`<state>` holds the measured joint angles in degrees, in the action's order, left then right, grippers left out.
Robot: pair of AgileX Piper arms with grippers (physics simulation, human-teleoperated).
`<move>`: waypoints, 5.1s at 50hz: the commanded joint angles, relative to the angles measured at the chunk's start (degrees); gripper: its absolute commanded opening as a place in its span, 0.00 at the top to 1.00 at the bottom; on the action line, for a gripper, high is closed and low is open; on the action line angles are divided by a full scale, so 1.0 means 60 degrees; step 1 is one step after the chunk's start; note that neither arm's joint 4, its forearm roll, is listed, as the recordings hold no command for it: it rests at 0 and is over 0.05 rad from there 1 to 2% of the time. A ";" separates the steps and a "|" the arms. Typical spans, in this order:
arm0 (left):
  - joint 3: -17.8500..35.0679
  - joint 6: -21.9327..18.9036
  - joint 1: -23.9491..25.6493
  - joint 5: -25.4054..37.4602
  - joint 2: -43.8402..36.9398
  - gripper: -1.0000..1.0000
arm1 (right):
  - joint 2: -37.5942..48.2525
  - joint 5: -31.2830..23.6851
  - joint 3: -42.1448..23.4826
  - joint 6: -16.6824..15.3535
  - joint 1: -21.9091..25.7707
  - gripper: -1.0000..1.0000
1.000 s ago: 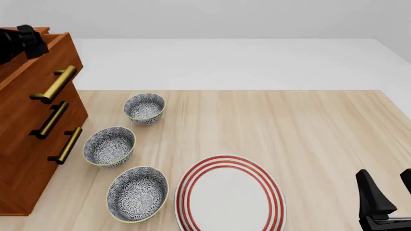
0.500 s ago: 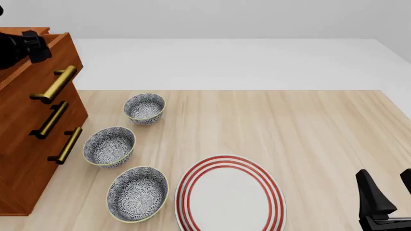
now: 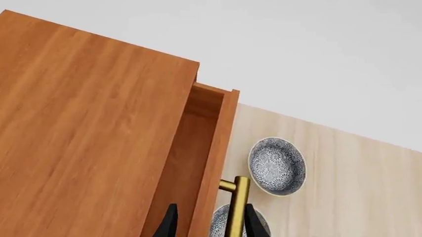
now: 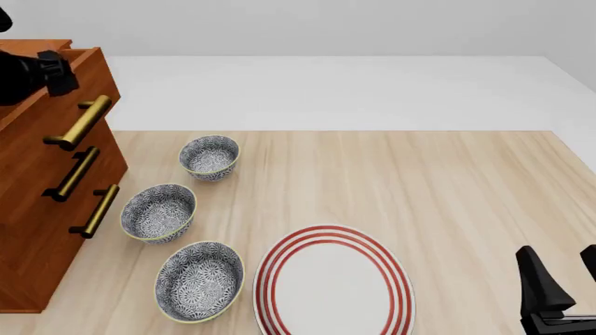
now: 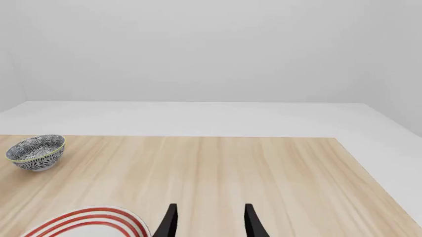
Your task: Open the top drawer of the cabinet.
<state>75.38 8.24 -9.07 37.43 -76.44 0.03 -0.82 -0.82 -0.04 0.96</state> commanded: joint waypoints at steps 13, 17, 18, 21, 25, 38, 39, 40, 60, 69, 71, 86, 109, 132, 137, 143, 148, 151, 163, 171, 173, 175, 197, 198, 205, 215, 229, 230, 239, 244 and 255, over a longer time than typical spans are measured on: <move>-0.0023 -0.0019 -0.0156 -0.0170 -0.0333 0.00 | 0.0000 0.0001 0.0000 0.0001 -0.0001 0.00; -0.0048 -0.0027 -0.0149 -0.0189 -0.0389 0.00 | 0.0000 -0.0001 0.0000 -0.0001 -0.0002 0.00; -0.0071 -0.0062 -0.0144 -0.0200 -0.0404 0.00 | 0.0000 0.0000 0.0000 0.0001 -0.0001 0.00; -0.0067 -0.0065 -0.0135 -0.0192 -0.0439 0.00 | 0.0000 0.0000 0.0000 -0.0003 -0.0001 0.00; -0.0058 -0.0153 -0.0068 -0.0166 -0.0554 0.00 | 0.0000 -0.0002 0.0000 0.0001 0.0000 0.00; 0.0010 -0.0323 0.0048 -0.0051 -0.0749 0.00 | 0.0000 0.0000 0.0000 0.0001 0.0000 0.00; -0.0009 -0.0346 0.0082 -0.0035 -0.0755 0.00 | 0.0000 -0.0001 0.0000 0.0001 0.0000 0.00; -0.0018 -0.0342 0.0087 -0.0042 -0.0757 0.00 | 0.0000 -0.0002 0.0000 -0.0001 0.0001 0.00; 0.0091 -0.0231 0.0250 0.0183 -0.1011 0.00 | 0.0000 -0.0001 0.0000 0.0002 -0.0002 0.00; 0.0093 -0.0202 0.0324 0.0275 -0.1011 0.00 | 0.0000 -0.0001 0.0000 0.0002 -0.0001 0.00; 0.0114 -0.0217 0.0339 0.0302 -0.1026 0.00 | 0.0000 -0.0002 0.0000 -0.0001 0.0000 0.00; 0.0015 -0.0274 0.0470 0.0304 -0.1038 0.00 | 0.0000 -0.0002 0.0000 0.0000 0.0001 0.00; 0.0107 -0.0189 0.0642 0.0395 -0.1151 0.00 | 0.0000 -0.0001 0.0000 0.0001 0.0001 0.00; 0.0163 -0.0124 0.0964 0.0421 -0.1292 0.00 | 0.0000 0.0003 0.0000 0.0002 0.0001 0.00; 0.0152 -0.0137 0.1045 0.0423 -0.1319 0.00 | 0.0000 -0.0001 0.0000 -0.0002 -0.0001 0.00; 0.0177 -0.0114 0.1106 0.0455 -0.1355 0.00 | 0.0000 0.0001 0.0000 0.0001 0.0001 0.00; 0.0167 -0.0111 0.1132 0.0452 -0.1394 0.00 | 0.0000 -0.0001 0.0000 -0.0002 0.0000 0.00; 0.0140 -0.0062 0.1183 0.0456 -0.1395 0.00 | 0.0000 0.0000 0.0000 0.0001 -0.0001 0.00; -0.0020 0.0115 0.1392 0.0387 -0.1350 0.00 | 0.0000 -0.0001 0.0000 0.0000 0.0000 0.00; -0.0119 0.0196 0.1533 0.0337 -0.1347 0.00 | 0.0000 -0.0002 0.0000 0.0001 -0.0001 0.00; -0.0142 0.0219 0.1577 0.0329 -0.1351 0.00 | 0.0000 0.0001 0.0000 0.0000 -0.0002 0.00; -0.0174 0.0236 0.1612 0.0323 -0.1354 0.00 | 0.0000 0.0001 0.0000 0.0001 0.0002 0.00; -0.0241 0.0347 0.1781 0.0319 -0.1384 0.00 | 0.0000 -0.0001 0.0000 0.0000 0.0001 0.00; -0.0261 0.0361 0.1812 0.0312 -0.1376 0.00 | 0.0000 -0.0001 0.0000 -0.0001 -0.0001 0.00; -0.0201 0.0430 0.1902 0.0347 -0.1397 0.00 | 0.0000 -0.0002 0.0000 0.0000 0.0000 0.00; -0.0095 0.0489 0.1996 0.0365 -0.1663 0.00 | 0.0000 -0.0001 0.0000 0.0002 0.0000 0.00; -0.0062 0.0612 0.2284 0.0408 -0.1770 0.00 | 0.0000 -0.0002 0.0000 0.0000 0.0000 0.00; -0.0077 0.0611 0.2291 0.0410 -0.1754 0.00 | 0.0000 -0.0001 0.0000 0.0002 -0.0001 0.00; -0.0047 0.0563 0.2349 0.0465 -0.1795 0.00 | 0.0000 -0.0001 0.0000 -0.0001 -0.0002 0.00; -0.0068 0.0579 0.2428 0.0440 -0.1853 0.00 | 0.0000 -0.0001 0.0000 0.0001 -0.0001 0.00; -0.0103 0.0660 0.2700 0.0356 -0.2014 0.00 | 0.0000 -0.0001 0.0000 0.0001 0.0001 0.00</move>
<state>77.56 12.66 5.60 40.08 -82.42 0.03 -0.83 -0.82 -0.04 0.95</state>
